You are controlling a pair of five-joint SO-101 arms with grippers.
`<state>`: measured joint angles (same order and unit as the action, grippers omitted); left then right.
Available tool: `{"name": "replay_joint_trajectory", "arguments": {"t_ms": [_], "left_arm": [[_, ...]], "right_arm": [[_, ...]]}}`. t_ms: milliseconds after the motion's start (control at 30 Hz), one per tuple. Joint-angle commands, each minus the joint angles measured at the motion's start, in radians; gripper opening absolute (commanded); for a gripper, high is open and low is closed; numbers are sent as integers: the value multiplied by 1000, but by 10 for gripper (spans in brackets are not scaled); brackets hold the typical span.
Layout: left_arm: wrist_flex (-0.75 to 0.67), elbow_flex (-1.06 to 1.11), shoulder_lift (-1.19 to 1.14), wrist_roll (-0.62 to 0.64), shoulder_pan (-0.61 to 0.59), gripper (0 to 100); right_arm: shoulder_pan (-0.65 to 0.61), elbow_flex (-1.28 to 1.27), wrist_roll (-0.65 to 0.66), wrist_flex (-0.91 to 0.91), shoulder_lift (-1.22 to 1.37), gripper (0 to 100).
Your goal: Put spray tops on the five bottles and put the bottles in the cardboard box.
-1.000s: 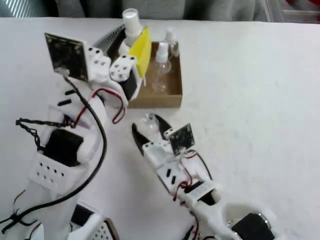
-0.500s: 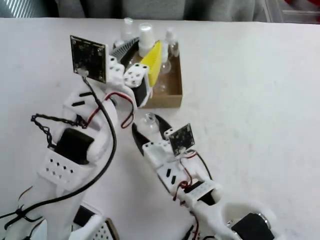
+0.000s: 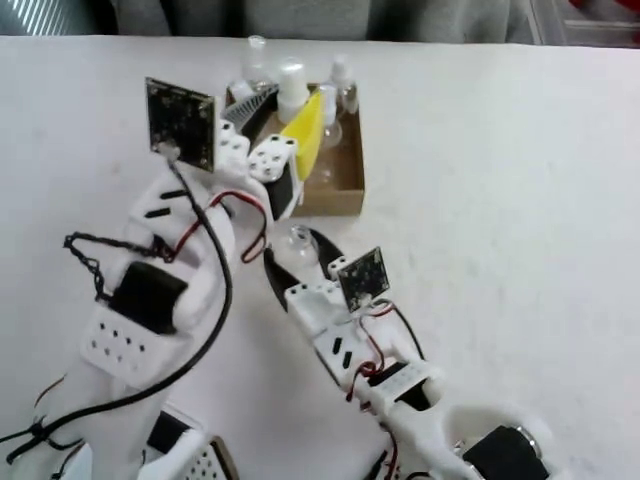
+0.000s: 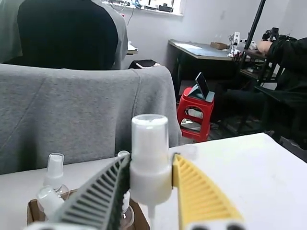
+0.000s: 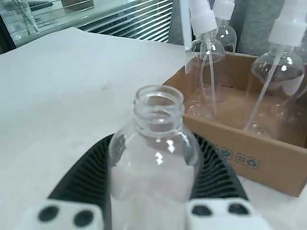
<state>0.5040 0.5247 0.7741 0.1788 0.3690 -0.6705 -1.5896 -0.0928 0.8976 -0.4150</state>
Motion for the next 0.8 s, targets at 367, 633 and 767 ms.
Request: {"name": "replay_joint_trajectory", "arguments": {"t_ms": [367, 633, 767], "left_arm": [[112, 29, 77, -3, 16, 61], [110, 66, 77, -3, 71, 61], [32, 54, 77, -3, 36, 61]], "right_arm": [[-5, 3, 15, 25, -1, 21], [-7, 3, 15, 25, -1, 21], [-7, 3, 15, 25, 1, 21]]}}
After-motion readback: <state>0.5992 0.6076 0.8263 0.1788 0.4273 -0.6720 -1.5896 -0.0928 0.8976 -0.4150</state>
